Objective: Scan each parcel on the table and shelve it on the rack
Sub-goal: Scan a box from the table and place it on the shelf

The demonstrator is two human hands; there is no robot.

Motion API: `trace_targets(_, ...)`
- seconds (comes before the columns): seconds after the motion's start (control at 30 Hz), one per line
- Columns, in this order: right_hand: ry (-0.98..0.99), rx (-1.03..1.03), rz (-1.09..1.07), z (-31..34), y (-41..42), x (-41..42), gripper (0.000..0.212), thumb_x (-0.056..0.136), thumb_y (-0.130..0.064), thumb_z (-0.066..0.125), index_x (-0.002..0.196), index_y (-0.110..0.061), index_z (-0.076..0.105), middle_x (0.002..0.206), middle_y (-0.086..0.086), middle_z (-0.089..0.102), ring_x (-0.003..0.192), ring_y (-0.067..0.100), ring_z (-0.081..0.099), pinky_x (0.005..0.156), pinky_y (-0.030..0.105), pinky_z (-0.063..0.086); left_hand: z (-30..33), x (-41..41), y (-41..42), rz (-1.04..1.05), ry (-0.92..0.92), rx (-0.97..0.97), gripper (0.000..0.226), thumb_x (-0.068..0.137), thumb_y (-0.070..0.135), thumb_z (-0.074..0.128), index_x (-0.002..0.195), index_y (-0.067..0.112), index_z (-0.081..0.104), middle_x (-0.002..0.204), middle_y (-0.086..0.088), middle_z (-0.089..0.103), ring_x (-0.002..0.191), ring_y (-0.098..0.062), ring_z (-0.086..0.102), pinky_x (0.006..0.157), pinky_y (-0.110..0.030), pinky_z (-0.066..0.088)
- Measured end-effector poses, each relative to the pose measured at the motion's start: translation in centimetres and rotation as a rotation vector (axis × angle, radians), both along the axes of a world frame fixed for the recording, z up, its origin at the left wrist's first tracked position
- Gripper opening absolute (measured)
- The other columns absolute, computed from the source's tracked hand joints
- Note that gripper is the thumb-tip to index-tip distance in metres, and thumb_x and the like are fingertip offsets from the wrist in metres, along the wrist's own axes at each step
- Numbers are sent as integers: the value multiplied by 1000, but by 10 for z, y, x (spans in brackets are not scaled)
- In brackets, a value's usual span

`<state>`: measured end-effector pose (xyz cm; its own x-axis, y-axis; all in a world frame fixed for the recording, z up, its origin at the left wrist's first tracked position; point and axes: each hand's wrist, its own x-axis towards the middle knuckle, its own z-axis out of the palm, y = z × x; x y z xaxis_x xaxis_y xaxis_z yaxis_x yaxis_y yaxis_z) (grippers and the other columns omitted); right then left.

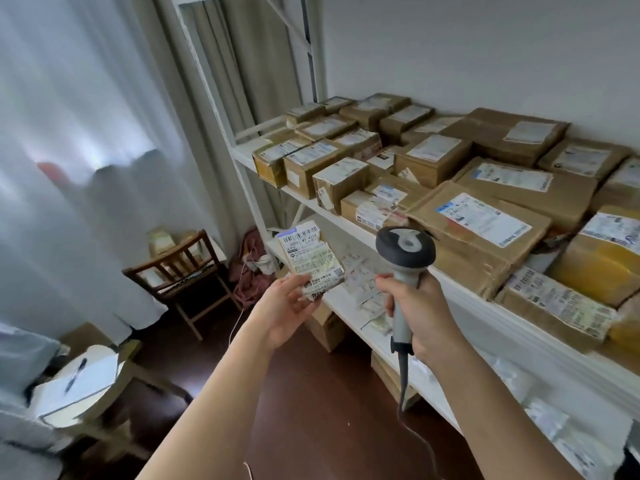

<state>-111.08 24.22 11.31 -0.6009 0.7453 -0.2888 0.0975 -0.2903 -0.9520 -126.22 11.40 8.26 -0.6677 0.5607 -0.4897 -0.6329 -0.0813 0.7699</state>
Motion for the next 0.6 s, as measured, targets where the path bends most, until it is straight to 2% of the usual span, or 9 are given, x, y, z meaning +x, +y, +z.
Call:
trace_targets(0.13, -13, 29, -44, 0, -5, -67, 19, 87, -8, 70, 105, -3, 64, 67, 2, 58, 59, 12, 51, 63, 28, 45, 4, -77, -8, -36, -13, -47, 18, 89, 18, 67, 105, 9, 65, 84, -7, 63, 70, -17, 59, 69, -29, 57)
trace_targets(0.23, -10, 48, -62, 8, -10, -114, 21, 88, -7, 70, 107, -3, 63, 66, 2, 58, 55, 9, 51, 58, 24, 46, 15, -138, -15, -32, 29, -78, 20, 87, 18, 70, 103, 9, 66, 74, -4, 52, 64, -15, 51, 67, -27, 57)
trace_targets(0.33, -25, 61, -72, 19, -12, -152, 22, 88, -7, 69, 109, -3, 63, 70, 2, 60, 48, 3, 53, 47, 16, 45, 26, -186, -10, -29, 66, -59, 20, 90, 18, 68, 106, 8, 65, 67, -1, 64, 64, -14, 55, 67, -25, 56)
trace_targets(0.4, -42, 66, -90, 21, -10, -173, 21, 89, -7, 69, 108, -2, 63, 66, 3, 57, 44, 1, 52, 43, 13, 42, 28, -210, 0, -28, 58, -40, 20, 91, 18, 67, 108, 9, 66, 73, -3, 70, 65, -15, 61, 72, -26, 56)
trace_targets(0.47, -59, 58, -99, 23, -5, -192, 20, 89, -8, 68, 108, -3, 64, 62, 2, 54, 46, 4, 51, 41, 13, 42, 27, -231, 12, -16, 28, -24, 22, 91, 19, 68, 109, 8, 66, 74, -3, 69, 59, -15, 65, 69, -27, 58)
trace_targets(0.53, -81, 51, -82, 25, 2, -210, 20, 90, -9, 68, 109, -4, 63, 62, 2, 54, 52, 9, 52, 41, 15, 42, 25, -251, 27, 20, -1, -1, 21, 90, 19, 69, 107, 8, 64, 60, 0, 64, 52, -13, 63, 67, -27, 56)
trace_targets(0.6, -112, 25, -40, 25, 15, -230, 20, 90, -11, 69, 107, -5, 62, 64, 5, 54, 55, 13, 51, 39, 17, 42, 26, -272, 42, 85, -14, 20, 18, 91, 18, 68, 103, 7, 62, 61, -1, 59, 54, -15, 61, 74, -30, 56)
